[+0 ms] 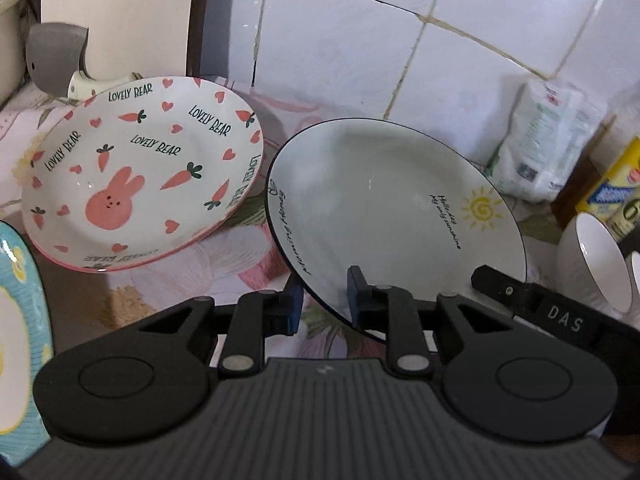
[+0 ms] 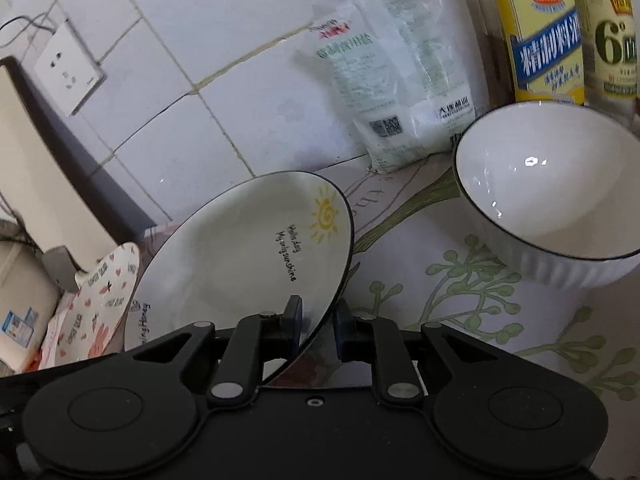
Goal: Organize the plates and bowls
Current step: 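Carry the white plate with both grippers, lower it mid-counter, open both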
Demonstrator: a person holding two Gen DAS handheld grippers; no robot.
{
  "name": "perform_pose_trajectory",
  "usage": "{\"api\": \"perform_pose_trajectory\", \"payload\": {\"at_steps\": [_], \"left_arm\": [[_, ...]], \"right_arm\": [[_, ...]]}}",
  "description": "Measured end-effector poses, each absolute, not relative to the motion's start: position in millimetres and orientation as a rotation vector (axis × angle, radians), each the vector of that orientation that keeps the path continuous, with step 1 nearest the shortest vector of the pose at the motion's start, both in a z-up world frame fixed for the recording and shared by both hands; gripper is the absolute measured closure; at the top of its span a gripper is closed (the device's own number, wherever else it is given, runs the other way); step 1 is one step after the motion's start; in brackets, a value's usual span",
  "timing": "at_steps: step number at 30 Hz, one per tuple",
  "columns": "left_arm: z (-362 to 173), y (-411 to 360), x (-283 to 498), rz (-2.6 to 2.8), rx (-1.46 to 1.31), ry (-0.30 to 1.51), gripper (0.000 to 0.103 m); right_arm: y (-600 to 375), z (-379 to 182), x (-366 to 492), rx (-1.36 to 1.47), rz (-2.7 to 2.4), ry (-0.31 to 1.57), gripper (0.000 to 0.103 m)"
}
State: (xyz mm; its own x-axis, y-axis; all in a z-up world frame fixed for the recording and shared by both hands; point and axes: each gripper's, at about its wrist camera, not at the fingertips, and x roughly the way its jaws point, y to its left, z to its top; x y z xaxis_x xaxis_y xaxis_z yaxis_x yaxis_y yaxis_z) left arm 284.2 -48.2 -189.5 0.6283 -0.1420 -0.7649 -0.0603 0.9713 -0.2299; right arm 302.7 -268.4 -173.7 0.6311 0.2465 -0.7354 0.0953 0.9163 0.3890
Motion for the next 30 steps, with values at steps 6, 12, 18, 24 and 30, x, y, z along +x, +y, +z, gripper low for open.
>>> {"api": "perform_pose_trajectory", "payload": {"at_steps": [6, 12, 18, 24, 30], "left_arm": [[-181.1, -43.6, 258.5, -0.088, -0.234, 0.9, 0.082], [-159.9, -47.1, 219.8, -0.123, -0.182, 0.879, 0.082], [-143.5, -56.4, 178.7, -0.148, -0.152, 0.874, 0.082], [-142.5, -65.6, 154.2, -0.194, -0.1, 0.916, 0.081], [-155.0, -73.8, 143.9, -0.201, -0.062, 0.926, 0.081]], "right_arm": [[-272.9, -162.9, 280.7, 0.422, 0.104, 0.88, 0.081], [-273.8, -147.4, 243.9, 0.407, 0.126, 0.867, 0.08], [-275.2, -128.2, 206.1, 0.4, 0.124, 0.885, 0.08], [-285.4, -128.7, 167.9, 0.435, 0.129, 0.901, 0.079], [-286.6, -142.9, 150.5, 0.445, 0.12, 0.92, 0.078]]}}
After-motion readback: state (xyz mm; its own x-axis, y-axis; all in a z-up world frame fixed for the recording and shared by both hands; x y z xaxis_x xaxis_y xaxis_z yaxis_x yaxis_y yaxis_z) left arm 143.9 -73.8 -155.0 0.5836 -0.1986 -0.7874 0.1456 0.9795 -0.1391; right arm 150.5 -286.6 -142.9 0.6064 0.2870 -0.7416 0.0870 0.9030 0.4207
